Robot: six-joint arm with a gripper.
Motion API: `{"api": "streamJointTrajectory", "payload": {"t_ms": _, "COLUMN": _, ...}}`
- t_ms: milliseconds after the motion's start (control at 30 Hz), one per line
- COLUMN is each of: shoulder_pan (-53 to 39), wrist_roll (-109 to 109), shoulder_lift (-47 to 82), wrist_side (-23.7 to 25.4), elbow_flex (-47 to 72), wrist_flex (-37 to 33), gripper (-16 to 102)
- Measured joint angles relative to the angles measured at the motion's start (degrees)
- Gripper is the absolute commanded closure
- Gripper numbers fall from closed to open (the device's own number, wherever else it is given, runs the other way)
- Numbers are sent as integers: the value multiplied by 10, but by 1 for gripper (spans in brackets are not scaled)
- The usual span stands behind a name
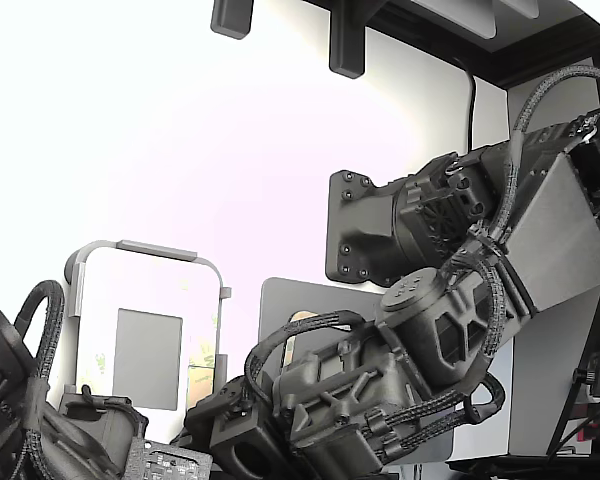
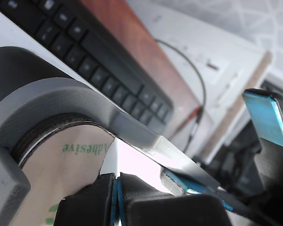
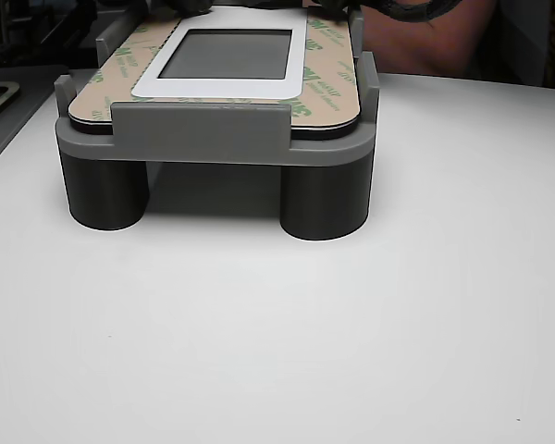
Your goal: Peel off protective film from adhesive tape.
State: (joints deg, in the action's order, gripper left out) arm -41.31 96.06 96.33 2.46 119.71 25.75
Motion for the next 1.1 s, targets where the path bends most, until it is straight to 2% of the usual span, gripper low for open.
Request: {"api": "streamJointTrajectory", "payload": {"t_ms": 1100, "shoulder_pan": 8, "wrist_roll": 17, "shoulder_lift": 8, "wrist_side": -11, "elbow_flex": 15, "wrist_flex": -13, "gripper": 96}}
